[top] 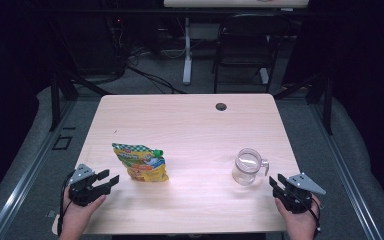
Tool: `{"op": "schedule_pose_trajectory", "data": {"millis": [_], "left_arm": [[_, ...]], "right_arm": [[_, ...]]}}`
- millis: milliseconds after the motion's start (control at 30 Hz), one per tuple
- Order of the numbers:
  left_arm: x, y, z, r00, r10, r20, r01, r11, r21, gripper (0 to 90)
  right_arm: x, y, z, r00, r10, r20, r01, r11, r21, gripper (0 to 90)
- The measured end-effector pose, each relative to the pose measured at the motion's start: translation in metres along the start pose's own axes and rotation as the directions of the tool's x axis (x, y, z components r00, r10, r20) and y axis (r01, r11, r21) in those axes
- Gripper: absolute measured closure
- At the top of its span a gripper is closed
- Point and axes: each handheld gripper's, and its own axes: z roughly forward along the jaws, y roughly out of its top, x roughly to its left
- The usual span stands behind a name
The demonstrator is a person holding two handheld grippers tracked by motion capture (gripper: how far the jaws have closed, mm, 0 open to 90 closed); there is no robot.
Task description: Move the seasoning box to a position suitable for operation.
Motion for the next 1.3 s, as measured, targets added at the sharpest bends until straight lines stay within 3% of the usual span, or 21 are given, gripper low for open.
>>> {"op": "schedule_pose_trajectory", "data": {"millis": [100,200,367,500,633,733,867,900,967,1033,1133,1300], "left_arm": [[-0.002,-0.002,-0.007,0.9996,-0.027,0.005,0.027,0.9994,-0.022,51.0],[-0.005,-0.002,-0.012,0.9991,-0.04,0.013,0.04,0.9981,-0.046,52.0],[-0.002,0.001,-0.011,0.9973,-0.061,0.04,0.064,0.9961,-0.061,52.1],[-0.005,0.004,-0.007,0.9994,-0.024,0.025,0.025,0.9982,-0.054,50.9],[-0.009,0.004,-0.007,0.9999,-0.007,0.015,0.007,0.9998,-0.02,50.7],[-0.013,0.003,-0.012,0.9994,-0.021,0.027,0.022,0.9988,-0.043,51.3],[-0.015,0.002,-0.017,0.9979,-0.049,0.042,0.051,0.9975,-0.049,55.3],[-0.015,0.002,-0.017,0.9973,-0.053,0.051,0.056,0.9971,-0.052,55.3],[-0.015,0.002,-0.017,0.9968,-0.054,0.059,0.057,0.9973,-0.046,57.0],[-0.015,0.001,-0.017,0.9966,-0.049,0.067,0.052,0.9981,-0.034,58.1],[-0.018,0.0,-0.017,0.996,-0.041,0.079,0.043,0.9988,-0.023,58.8],[-0.025,0.0,-0.017,0.9946,-0.023,0.102,0.026,0.9993,-0.026,60.2]], "right_arm": [[0.004,-0.001,-0.004,0.9999,-0.011,-0.003,0.011,1.0,0.007,64.7],[0.011,0.0,-0.01,0.9982,-0.055,-0.023,0.055,0.998,0.013,64.1],[0.011,0.001,-0.009,0.9983,-0.05,-0.03,0.051,0.999,0.005,62.7],[0.011,0.002,-0.003,0.9973,-0.059,-0.042,0.06,0.998,0.019,62.7],[0.012,0.004,0.003,0.9971,-0.075,-0.015,0.075,0.997,0.019,62.7],[0.007,0.01,0.017,0.9953,-0.097,0.007,0.096,0.995,0.036,63.0],[0.006,0.013,0.029,0.9978,-0.066,0.001,0.066,0.997,0.044,62.6],[0.006,0.016,0.032,0.9967,-0.081,0.001,0.081,0.995,0.056,62.6],[0.008,0.021,0.04,0.9906,-0.136,0.018,0.134,0.989,0.055,66.3],[0.01,0.025,0.047,0.9879,-0.15,0.037,0.148,0.987,0.066,71.2],[0.008,0.026,0.049,0.9916,-0.114,0.061,0.11,0.992,0.063,78.7],[0.009,0.027,0.049,0.9907,-0.121,0.062,0.118,0.992,0.052,80.1]]}}
